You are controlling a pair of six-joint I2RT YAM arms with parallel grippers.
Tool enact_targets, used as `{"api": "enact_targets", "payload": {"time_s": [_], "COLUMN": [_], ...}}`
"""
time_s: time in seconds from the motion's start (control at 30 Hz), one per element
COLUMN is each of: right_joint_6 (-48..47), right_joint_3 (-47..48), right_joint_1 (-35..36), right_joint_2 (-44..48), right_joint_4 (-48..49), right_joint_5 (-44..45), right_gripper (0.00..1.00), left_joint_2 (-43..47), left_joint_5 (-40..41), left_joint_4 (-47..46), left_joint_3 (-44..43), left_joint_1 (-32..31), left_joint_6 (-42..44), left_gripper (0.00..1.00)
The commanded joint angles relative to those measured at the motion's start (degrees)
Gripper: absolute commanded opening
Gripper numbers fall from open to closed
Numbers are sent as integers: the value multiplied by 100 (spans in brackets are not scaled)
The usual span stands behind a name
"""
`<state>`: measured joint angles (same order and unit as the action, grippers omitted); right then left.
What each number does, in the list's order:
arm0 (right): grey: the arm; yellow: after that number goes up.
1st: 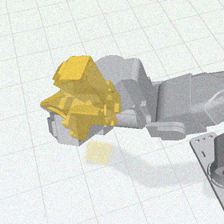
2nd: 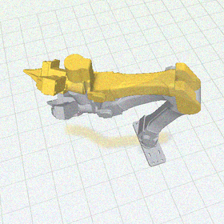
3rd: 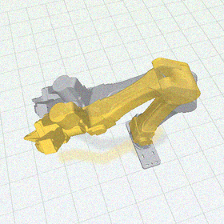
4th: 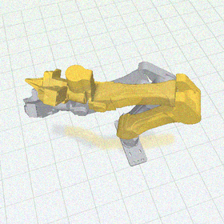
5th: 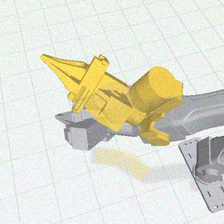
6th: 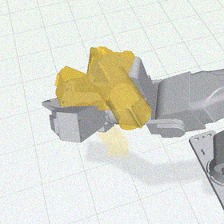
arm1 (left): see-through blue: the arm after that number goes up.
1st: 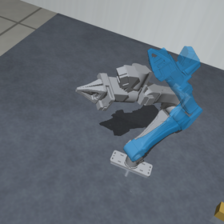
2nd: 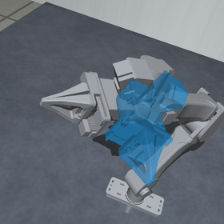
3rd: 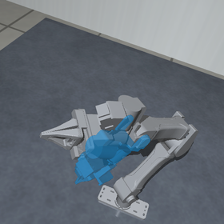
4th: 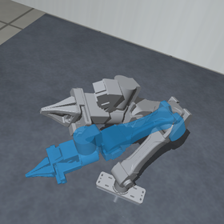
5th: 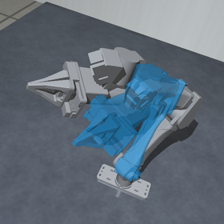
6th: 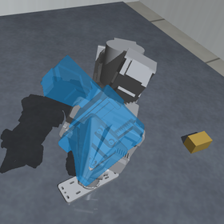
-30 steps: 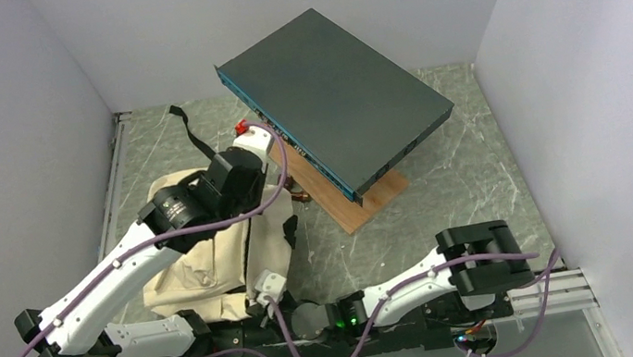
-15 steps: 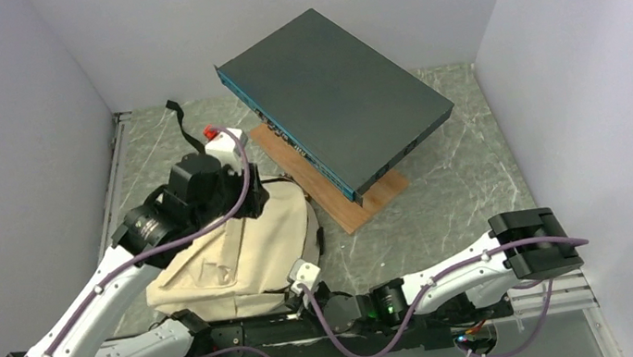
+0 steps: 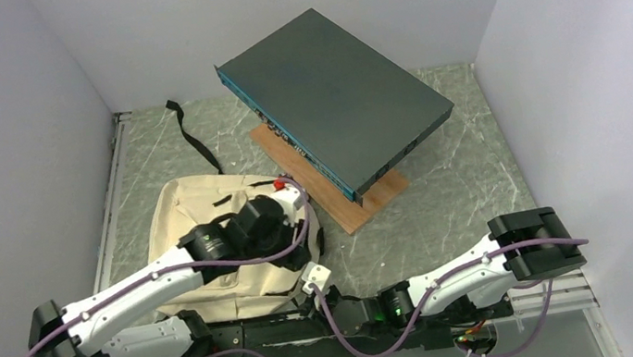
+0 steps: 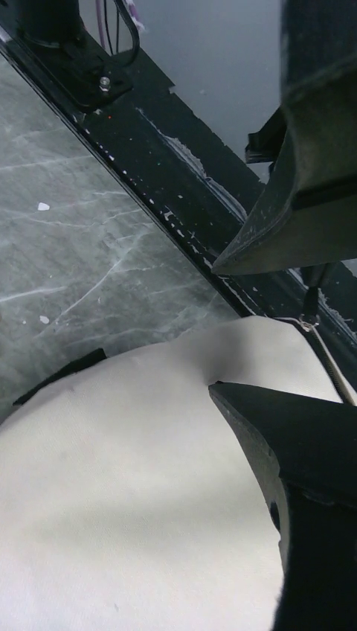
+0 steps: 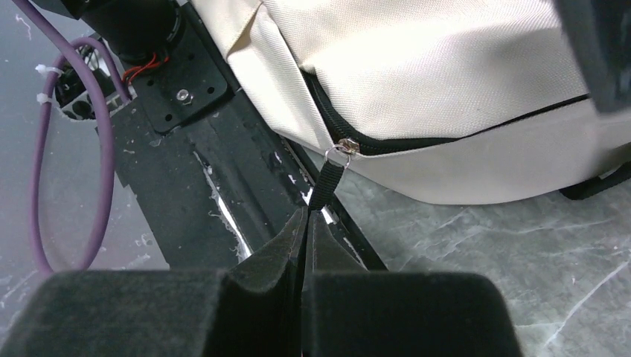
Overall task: Pack the student bag
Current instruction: Zip the student bag at the center of the board.
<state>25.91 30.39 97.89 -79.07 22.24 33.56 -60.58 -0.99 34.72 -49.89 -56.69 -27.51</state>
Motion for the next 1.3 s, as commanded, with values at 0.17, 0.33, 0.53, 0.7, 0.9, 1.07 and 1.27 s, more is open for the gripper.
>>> {"api": "enact_targets", "payload": {"time_s": [0.17, 0.33, 0.53, 0.7, 0.9, 1.07, 1.27], "right_joint_6": [504, 624, 756, 802, 850, 600, 464], "right_joint_3": [-104, -97, -12, 205, 205, 332, 858], "right_joint_1": [143, 143, 143, 127, -18, -76, -86], "right_joint_2": [132, 40, -40, -184, -277, -702, -1187], "right_joint_4": [41, 38, -118, -510, -327, 261, 113], "right_joint_5": [167, 296, 457, 654, 591, 229, 572], "right_gripper": [0, 0, 37, 58, 66, 70, 34], "left_joint_2": [-596, -473, -464, -440, -179, 82, 19], "left_joint_5": [778, 1015, 880, 668, 580, 581, 524], "left_joint_4": [-725, -724, -730, -839, -852, -813, -696], "left_joint_3": [360, 575, 574, 572, 543, 486, 415], "left_joint_1": [-530, -536, -541, -536, -536, -537, -536], "left_joint_6": [-138, -152, -28, -26, -100, -156, -216], "left_gripper": [53, 38, 6, 0, 0, 0, 1]}}
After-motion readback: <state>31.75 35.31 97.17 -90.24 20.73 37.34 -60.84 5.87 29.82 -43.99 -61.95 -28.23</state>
